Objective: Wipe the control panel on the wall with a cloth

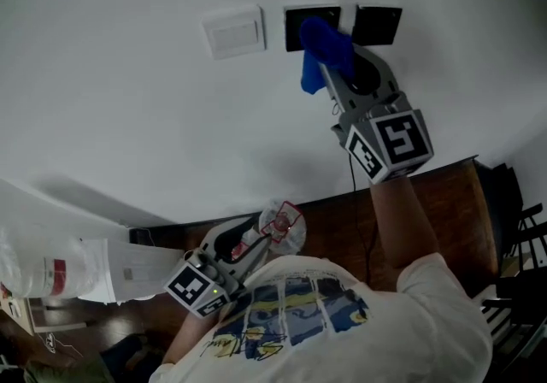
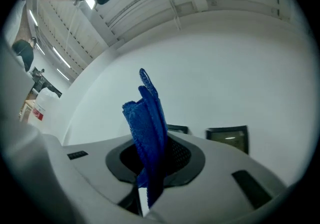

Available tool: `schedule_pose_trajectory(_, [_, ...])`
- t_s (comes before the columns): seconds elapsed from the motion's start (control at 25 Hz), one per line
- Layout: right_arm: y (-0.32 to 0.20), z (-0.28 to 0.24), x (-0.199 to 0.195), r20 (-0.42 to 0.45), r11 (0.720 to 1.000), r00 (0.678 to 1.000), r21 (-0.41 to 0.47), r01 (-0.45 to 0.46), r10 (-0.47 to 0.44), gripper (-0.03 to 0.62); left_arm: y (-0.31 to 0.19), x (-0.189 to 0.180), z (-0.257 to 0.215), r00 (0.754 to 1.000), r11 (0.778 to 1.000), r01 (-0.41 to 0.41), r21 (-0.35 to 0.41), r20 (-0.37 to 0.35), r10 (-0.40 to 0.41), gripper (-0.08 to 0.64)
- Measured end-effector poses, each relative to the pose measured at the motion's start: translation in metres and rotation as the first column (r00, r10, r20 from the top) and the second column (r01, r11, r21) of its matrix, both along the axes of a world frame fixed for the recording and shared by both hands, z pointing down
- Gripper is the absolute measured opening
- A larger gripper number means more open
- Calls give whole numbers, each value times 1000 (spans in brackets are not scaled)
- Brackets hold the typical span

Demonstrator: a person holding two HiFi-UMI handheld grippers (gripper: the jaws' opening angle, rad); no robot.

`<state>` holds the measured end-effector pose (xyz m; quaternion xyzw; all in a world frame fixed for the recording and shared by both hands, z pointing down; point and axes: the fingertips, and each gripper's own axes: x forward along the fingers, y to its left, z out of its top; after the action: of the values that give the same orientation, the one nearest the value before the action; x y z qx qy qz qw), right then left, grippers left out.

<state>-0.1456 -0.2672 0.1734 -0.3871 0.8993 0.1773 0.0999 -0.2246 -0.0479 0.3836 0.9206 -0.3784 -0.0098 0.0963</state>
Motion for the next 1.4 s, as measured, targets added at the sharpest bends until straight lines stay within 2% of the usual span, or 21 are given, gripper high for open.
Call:
schedule_pose_trajectory(0.12, [-14, -2, 59, 19, 994, 994, -6, -108, 108, 88, -5, 11, 4, 1000, 1000, -16, -7, 5, 16, 141])
schedule_pose_trajectory(0.28, [-45, -7, 129, 43, 971, 971, -23, -236, 237, 89, -12, 34, 7, 1000, 999, -31, -23, -3, 31, 141])
schedule_pose_trajectory(0.36, [-60, -6, 152, 44, 960, 959, -35, -277, 278, 88, -13, 42, 6, 999, 999, -33, -14, 2, 34, 141])
schedule_pose_trajectory(0.48, [-75, -5, 163, 45, 954, 953, -53, -296, 299, 89, -14, 49, 5, 1000, 1000, -27, -8, 10, 27, 141])
schedule_pose_trajectory(0.8, [-74, -2, 130, 69, 969, 967, -55, -243, 246, 88, -10, 47, -7, 1000, 1000, 9, 6, -12, -9, 141])
schedule_pose_trajectory(1.0, [-56, -3, 79, 64, 987, 985, -42, -156, 159, 89, -4, 28, -1, 1000, 1000, 19, 2, 22, -19, 141])
schedule_pose_trajectory(1.2, [-40, -6, 28, 38, 995, 995, -27, -94, 95, 88, 2, 11, -3, 999, 999, 43, -2, -10, -43, 141])
schedule_pose_trajectory(1.4, [-26, -3, -20, 28, 999, 999, -26, -35, 36, 88, 11, -12, 5, 998, 998, 55, -3, 15, -55, 141])
